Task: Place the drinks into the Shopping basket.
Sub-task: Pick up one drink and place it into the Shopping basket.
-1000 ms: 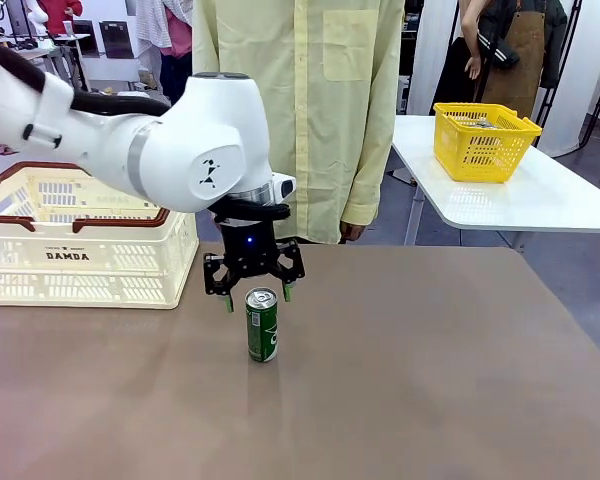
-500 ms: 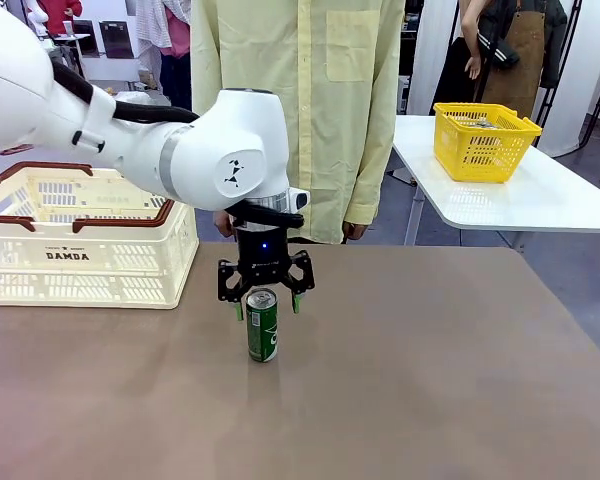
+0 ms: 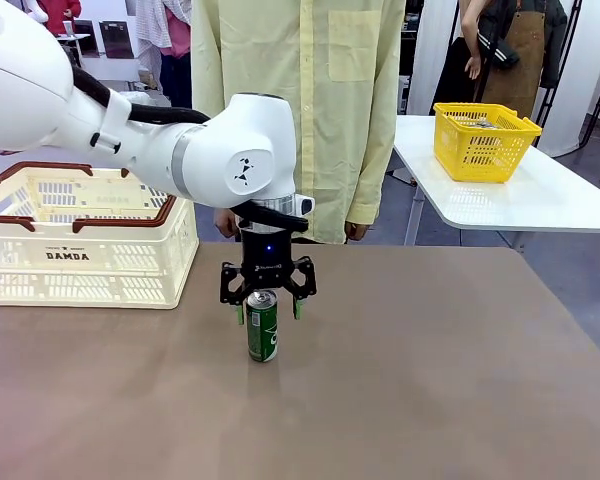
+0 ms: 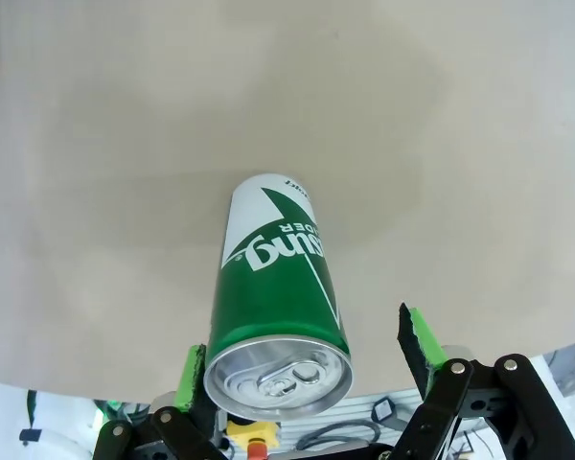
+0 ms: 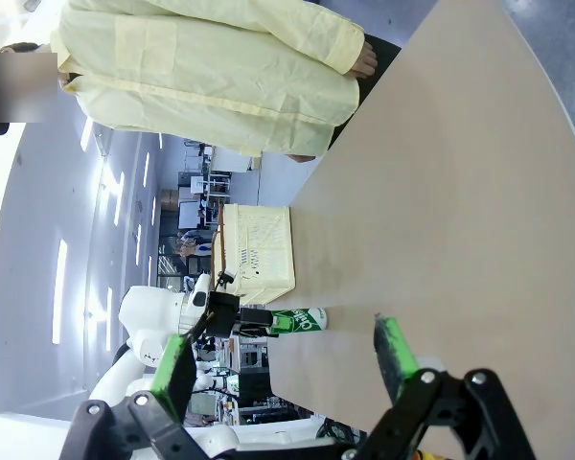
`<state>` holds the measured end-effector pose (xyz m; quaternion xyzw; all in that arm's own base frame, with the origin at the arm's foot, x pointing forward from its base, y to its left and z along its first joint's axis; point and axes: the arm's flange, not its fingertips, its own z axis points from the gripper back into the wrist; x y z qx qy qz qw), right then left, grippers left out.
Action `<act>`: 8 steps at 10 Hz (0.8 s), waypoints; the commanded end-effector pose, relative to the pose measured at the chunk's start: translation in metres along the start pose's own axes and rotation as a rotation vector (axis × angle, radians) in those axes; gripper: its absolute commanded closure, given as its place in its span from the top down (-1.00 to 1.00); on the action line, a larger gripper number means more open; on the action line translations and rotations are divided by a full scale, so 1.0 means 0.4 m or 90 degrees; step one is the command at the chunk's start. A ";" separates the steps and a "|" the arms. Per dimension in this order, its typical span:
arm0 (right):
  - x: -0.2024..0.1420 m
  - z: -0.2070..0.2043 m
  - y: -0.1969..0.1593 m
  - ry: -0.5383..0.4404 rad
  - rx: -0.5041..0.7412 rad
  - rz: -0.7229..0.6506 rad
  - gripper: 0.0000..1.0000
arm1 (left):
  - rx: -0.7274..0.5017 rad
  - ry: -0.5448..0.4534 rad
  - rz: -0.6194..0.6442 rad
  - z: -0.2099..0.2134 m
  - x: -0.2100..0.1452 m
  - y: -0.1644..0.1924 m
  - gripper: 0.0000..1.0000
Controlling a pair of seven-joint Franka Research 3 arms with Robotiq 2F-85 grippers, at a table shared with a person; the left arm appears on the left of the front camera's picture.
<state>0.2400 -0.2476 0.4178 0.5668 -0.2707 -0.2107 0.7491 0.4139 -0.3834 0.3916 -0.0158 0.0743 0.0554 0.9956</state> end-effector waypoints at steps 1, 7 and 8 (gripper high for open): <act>0.002 0.003 0.003 -0.002 0.009 0.005 1.00 | 0.013 0.004 0.006 0.010 0.008 0.005 1.00; 0.002 0.003 0.003 -0.002 0.009 0.005 1.00 | 0.035 -0.014 0.018 0.003 0.017 0.001 -1.00; 0.002 0.003 0.003 -0.002 0.009 0.005 1.00 | 0.039 -0.021 0.026 0.002 0.021 -0.001 -1.00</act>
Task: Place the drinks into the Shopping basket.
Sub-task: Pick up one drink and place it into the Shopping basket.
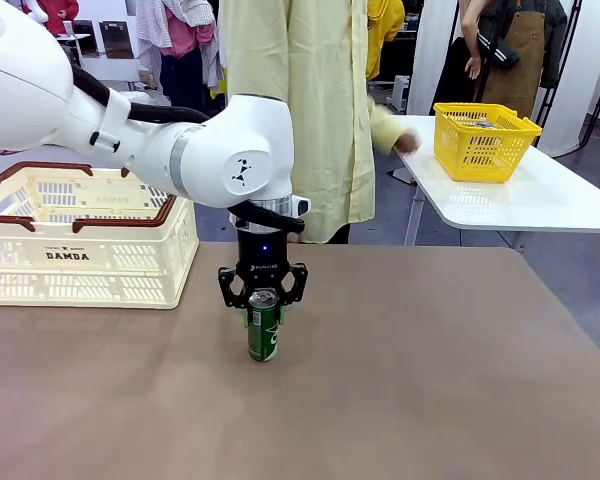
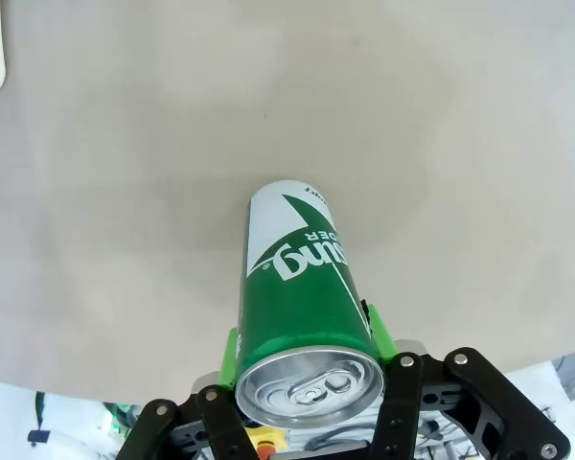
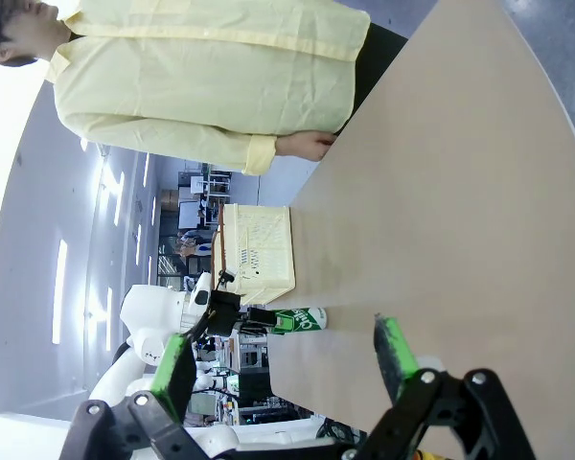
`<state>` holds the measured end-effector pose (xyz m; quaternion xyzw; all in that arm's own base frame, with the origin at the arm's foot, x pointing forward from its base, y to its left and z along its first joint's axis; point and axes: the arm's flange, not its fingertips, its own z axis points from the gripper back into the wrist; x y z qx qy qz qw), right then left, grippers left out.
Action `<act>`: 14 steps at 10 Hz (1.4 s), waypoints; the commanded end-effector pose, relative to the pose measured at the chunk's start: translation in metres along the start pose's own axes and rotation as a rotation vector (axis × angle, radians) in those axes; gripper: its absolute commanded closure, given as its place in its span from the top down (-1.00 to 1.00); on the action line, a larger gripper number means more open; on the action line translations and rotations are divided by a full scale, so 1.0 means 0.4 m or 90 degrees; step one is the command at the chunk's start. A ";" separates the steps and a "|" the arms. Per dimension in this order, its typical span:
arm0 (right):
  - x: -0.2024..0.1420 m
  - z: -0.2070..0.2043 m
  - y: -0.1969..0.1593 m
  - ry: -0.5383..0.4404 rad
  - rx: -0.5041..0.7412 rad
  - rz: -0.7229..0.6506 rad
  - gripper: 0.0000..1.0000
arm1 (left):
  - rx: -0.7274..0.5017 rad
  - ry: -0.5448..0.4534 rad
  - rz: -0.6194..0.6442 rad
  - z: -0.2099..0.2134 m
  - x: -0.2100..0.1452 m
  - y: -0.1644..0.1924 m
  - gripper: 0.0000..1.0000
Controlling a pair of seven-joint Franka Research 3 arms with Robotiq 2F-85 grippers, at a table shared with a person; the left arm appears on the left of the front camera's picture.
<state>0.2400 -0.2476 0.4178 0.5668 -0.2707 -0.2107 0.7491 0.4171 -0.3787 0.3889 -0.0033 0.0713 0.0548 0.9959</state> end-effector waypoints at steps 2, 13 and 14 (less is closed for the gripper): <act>0.002 0.003 0.003 -0.002 0.009 0.005 1.00 | 0.036 -0.018 0.024 0.006 0.015 -0.019 -1.00; 0.002 0.003 0.003 -0.002 0.009 0.005 1.00 | -0.071 -0.033 -0.195 0.429 -0.232 0.232 -1.00; 0.002 0.003 0.003 -0.002 0.009 0.005 1.00 | -0.077 -0.026 -0.200 0.433 -0.254 0.266 -1.00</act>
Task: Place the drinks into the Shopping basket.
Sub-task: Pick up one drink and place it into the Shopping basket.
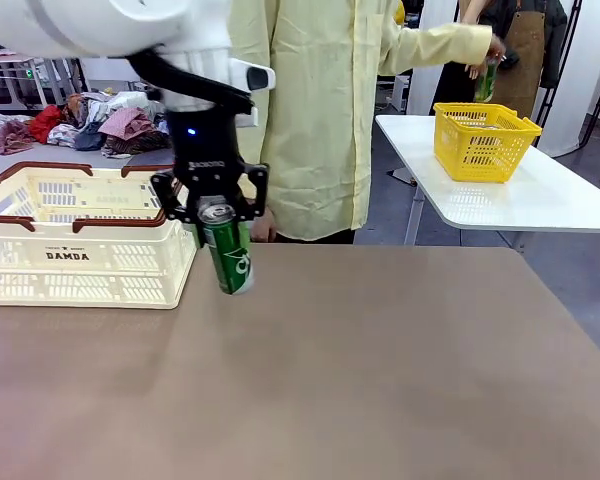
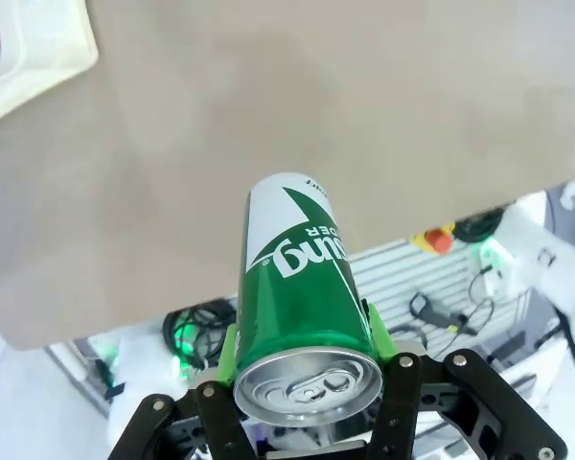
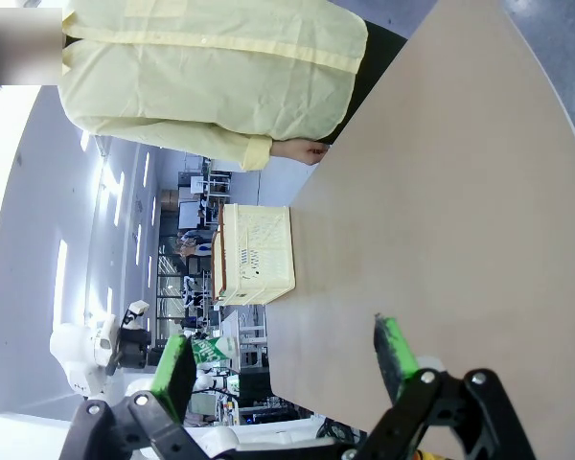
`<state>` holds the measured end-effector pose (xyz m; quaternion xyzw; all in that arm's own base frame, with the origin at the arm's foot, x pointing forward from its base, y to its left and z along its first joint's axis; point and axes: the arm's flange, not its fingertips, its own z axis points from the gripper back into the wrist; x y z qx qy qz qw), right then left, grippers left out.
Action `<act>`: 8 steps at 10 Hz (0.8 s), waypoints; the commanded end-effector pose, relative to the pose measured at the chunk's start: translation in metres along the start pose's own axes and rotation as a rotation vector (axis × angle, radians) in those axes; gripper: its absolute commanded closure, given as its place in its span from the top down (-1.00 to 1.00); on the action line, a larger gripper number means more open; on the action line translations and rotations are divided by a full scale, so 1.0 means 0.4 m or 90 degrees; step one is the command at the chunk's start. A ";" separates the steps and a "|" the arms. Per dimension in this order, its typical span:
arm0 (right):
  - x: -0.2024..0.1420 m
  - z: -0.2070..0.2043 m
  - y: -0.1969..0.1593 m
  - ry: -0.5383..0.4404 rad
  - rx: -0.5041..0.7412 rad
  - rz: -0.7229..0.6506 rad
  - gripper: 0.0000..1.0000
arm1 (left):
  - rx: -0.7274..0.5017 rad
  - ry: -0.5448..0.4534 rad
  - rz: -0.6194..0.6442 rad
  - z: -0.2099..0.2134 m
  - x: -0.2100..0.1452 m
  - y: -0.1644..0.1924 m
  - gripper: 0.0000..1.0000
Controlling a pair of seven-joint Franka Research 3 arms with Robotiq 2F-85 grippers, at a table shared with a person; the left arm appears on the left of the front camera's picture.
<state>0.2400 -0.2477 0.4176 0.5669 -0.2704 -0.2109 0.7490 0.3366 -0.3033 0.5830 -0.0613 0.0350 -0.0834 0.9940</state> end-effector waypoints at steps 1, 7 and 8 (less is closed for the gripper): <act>0.002 0.003 0.004 -0.002 0.009 0.005 1.00 | -0.036 0.014 0.055 -0.018 -0.054 0.077 -1.00; 0.002 0.003 0.004 -0.002 0.009 0.005 1.00 | 0.004 0.008 -0.023 0.026 0.013 0.069 -1.00; 0.002 0.003 0.004 -0.002 0.009 0.005 1.00 | 0.003 -0.031 -0.016 0.087 0.024 0.160 -1.00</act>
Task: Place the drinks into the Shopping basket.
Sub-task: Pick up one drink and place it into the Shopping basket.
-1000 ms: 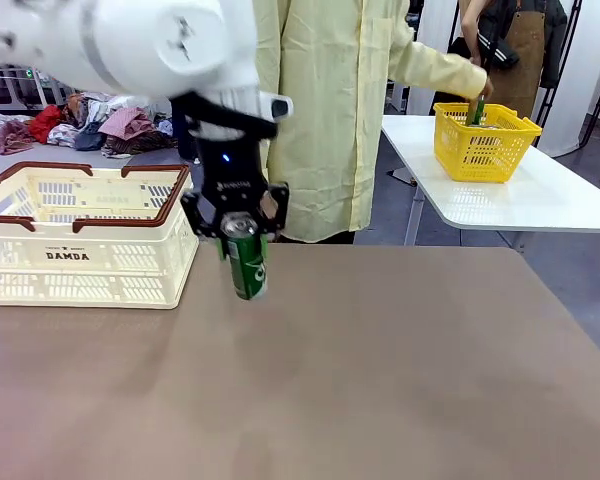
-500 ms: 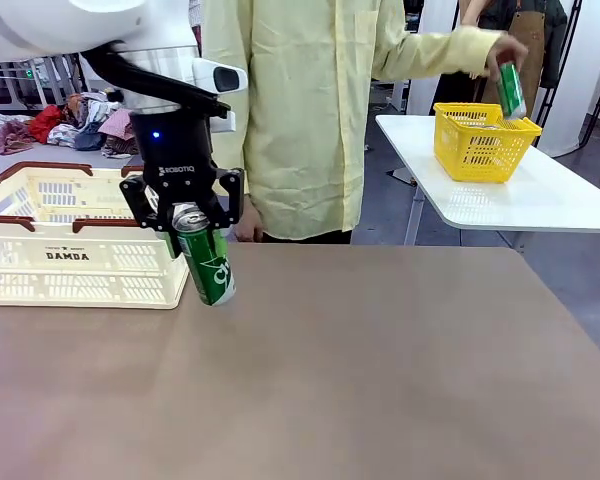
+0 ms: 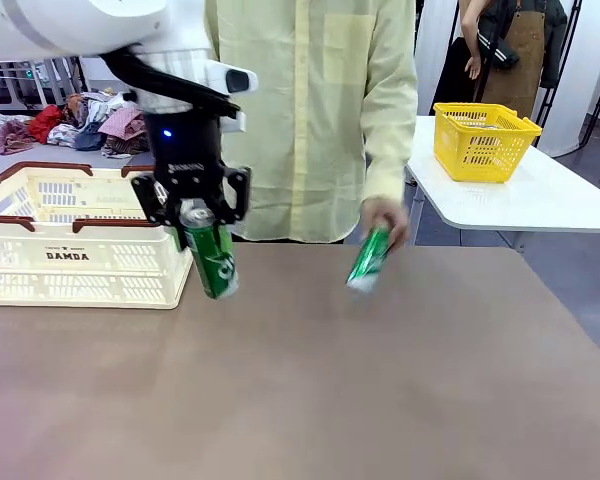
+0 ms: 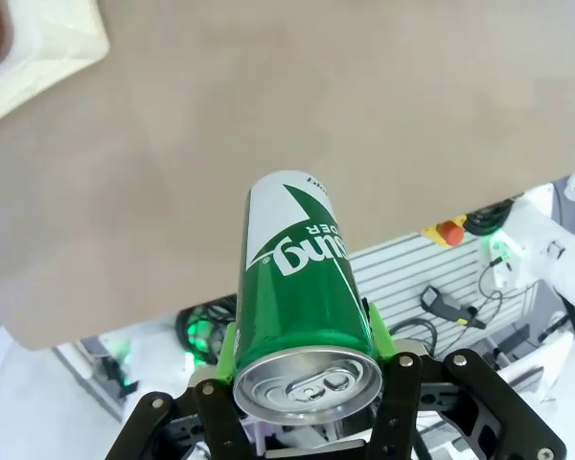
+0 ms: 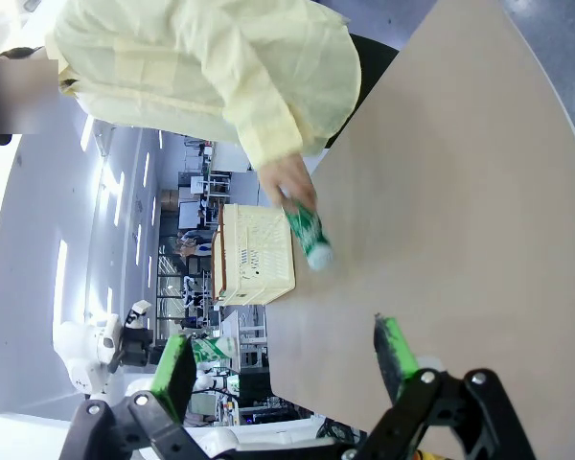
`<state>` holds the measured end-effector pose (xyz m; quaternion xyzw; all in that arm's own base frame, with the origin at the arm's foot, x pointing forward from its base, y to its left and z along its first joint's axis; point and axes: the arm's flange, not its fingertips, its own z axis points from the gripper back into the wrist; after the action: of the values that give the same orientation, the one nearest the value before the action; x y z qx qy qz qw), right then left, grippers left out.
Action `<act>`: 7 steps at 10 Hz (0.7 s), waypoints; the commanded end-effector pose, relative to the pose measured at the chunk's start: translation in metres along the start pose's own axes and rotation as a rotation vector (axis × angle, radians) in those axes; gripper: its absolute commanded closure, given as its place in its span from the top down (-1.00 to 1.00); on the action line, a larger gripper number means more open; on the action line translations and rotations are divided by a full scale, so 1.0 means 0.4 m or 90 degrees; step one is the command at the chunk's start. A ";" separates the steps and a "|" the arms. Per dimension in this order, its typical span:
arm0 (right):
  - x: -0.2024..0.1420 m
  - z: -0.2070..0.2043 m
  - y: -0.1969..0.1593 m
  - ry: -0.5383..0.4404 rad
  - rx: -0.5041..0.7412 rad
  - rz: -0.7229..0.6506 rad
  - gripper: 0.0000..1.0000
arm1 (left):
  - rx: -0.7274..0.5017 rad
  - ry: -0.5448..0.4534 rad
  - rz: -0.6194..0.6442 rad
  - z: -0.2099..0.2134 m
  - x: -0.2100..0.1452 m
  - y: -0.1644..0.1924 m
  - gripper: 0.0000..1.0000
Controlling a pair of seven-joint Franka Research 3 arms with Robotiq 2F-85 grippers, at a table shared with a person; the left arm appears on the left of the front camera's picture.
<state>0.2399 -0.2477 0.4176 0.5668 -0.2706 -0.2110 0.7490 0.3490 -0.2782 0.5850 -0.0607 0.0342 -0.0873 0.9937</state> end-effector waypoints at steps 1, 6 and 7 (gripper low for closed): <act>0.002 0.003 0.004 -0.002 0.009 0.005 1.00 | 0.011 -0.050 0.032 0.133 0.024 0.208 -1.00; 0.002 0.003 0.004 -0.002 0.009 0.005 1.00 | 0.000 -0.054 0.177 0.232 0.213 0.557 -1.00; 0.002 0.003 0.004 -0.002 0.009 0.005 1.00 | 0.008 -0.078 0.175 0.214 0.279 0.585 -1.00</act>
<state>0.2396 -0.2479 0.4177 0.5666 -0.2708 -0.2114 0.7490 0.4840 -0.0452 0.6289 -0.0469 0.0026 0.0508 0.9976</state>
